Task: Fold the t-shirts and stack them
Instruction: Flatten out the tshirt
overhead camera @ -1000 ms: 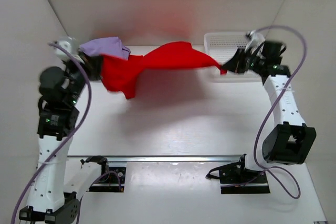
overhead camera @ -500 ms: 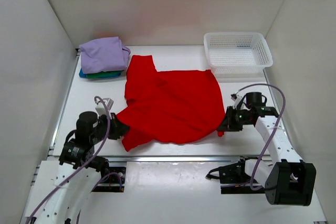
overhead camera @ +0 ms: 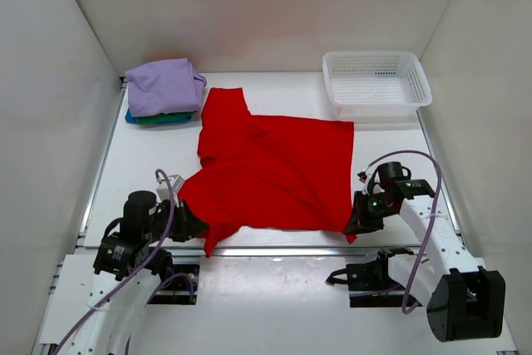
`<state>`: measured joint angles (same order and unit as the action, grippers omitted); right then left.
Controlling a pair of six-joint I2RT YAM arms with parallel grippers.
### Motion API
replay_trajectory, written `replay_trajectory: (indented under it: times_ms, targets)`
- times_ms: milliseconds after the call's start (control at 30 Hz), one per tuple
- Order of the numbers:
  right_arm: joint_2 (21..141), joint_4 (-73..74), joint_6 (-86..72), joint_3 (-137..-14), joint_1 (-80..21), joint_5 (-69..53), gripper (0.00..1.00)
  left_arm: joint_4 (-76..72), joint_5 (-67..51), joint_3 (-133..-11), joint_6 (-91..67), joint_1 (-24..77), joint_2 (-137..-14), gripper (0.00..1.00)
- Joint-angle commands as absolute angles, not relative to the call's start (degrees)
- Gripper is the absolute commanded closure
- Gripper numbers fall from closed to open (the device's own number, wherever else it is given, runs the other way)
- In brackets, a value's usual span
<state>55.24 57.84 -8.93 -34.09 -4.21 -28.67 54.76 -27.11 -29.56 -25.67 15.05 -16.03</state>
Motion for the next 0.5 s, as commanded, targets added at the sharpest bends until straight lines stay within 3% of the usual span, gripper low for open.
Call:
replay_trajectory:
  times_ms: [0, 267, 467]
  targets:
    - [52.8, 60.8, -11.6, -34.2, -6.0, -28.3, 1.00, 59.3, -32.2, -30.5, -24.3, 14.8, -15.8, 1.00]
    - [49.5, 66.3, -14.0, -36.9, -8.7, -26.0, 1.00, 69.6, -28.2, -35.9, -19.6, 15.1, -18.1, 1.00]
    - [46.8, 68.1, -12.7, -41.7, -7.3, -27.6, 1.00, 67.6, -24.4, -47.0, -23.3, 15.2, -18.0, 1.00]
